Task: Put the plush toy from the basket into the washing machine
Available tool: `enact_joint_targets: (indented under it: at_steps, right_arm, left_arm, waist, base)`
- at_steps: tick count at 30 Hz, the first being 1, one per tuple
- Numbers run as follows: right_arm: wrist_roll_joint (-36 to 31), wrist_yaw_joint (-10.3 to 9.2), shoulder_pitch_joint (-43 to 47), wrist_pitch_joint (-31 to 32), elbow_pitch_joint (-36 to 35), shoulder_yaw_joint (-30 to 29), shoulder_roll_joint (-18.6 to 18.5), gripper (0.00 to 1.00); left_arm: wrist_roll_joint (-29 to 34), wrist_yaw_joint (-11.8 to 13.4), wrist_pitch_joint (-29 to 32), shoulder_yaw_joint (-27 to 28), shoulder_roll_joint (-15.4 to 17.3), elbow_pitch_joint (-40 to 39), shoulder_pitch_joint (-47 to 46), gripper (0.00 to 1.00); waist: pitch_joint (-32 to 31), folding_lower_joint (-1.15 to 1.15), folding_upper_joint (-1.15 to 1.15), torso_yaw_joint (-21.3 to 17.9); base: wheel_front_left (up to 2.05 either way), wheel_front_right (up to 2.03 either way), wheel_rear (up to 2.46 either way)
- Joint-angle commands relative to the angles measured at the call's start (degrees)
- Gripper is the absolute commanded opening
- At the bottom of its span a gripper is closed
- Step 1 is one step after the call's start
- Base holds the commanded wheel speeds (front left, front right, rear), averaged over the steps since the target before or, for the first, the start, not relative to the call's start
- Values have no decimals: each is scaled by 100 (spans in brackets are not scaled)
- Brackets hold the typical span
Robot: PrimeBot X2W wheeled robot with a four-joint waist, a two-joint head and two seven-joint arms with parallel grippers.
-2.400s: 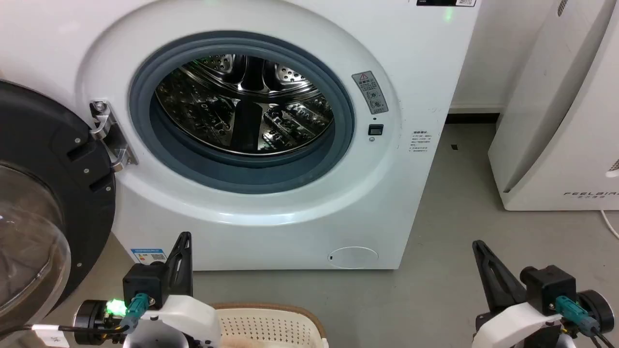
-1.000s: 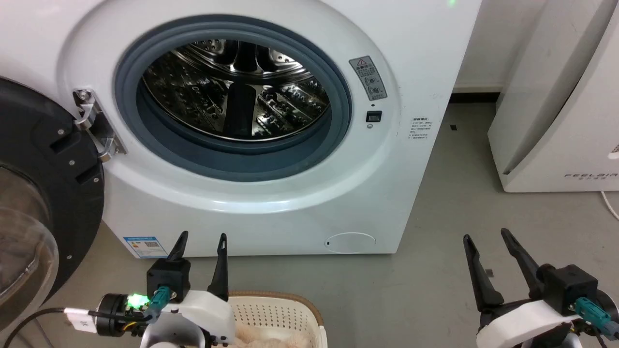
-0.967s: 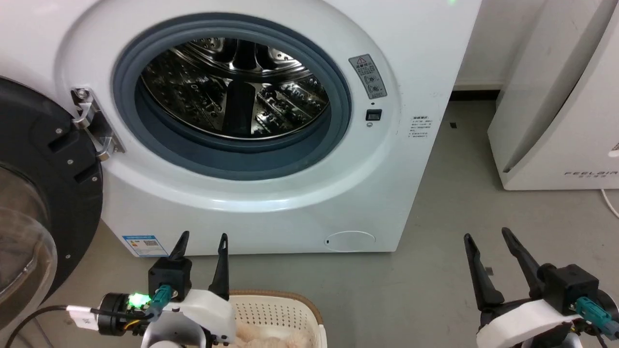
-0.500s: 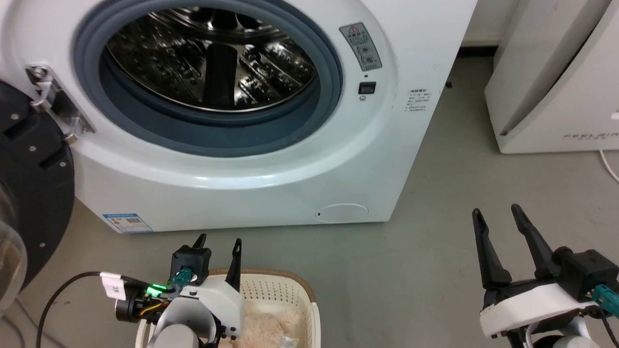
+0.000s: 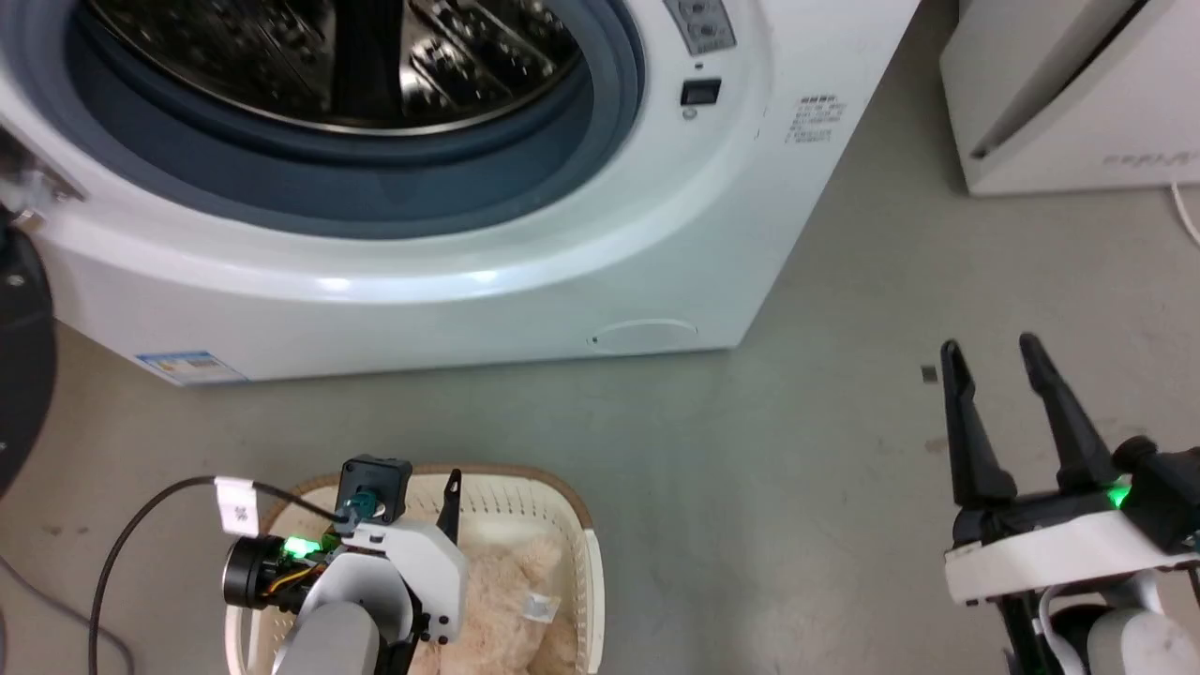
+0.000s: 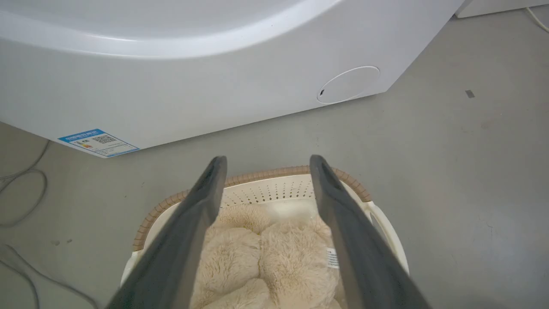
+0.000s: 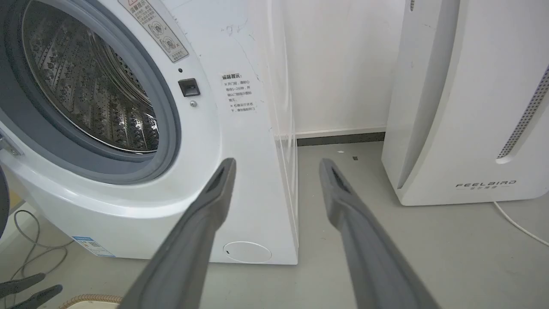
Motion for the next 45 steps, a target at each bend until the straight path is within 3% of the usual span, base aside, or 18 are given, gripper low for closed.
enact_joint_targets:
  at_steps: [1,15,29,45]
  right_arm:
    - [75,-1,-161,-58,-72,-9,-1,100]
    - [331,-2,-467,-225,-325,-16,-1,100]
    - [576,-2,-734,-391,-561,-14,-1,100]
    - [844,-3,-1002,-570,-746,-35,-1,100]
  left_arm:
    - [-25,5,30,-55,50,174,-180,100]
    - [-229,-124,545,-229,103,1001,-682,100]
    - [-267,-193,539,-593,170,1825,-1261,100]
    - [-410,-127,807,-914,252,2709,-1825,100]
  waist:
    - [206,-1,0,-31]
    - [1025,-1,0,-133]
    - [1784,-1,0,-197]
    - [2509,-1,0,-281]
  base:
    - [0,0,0]
    - [0,0,0]
    - [0,0,0]
    - [0,0,0]
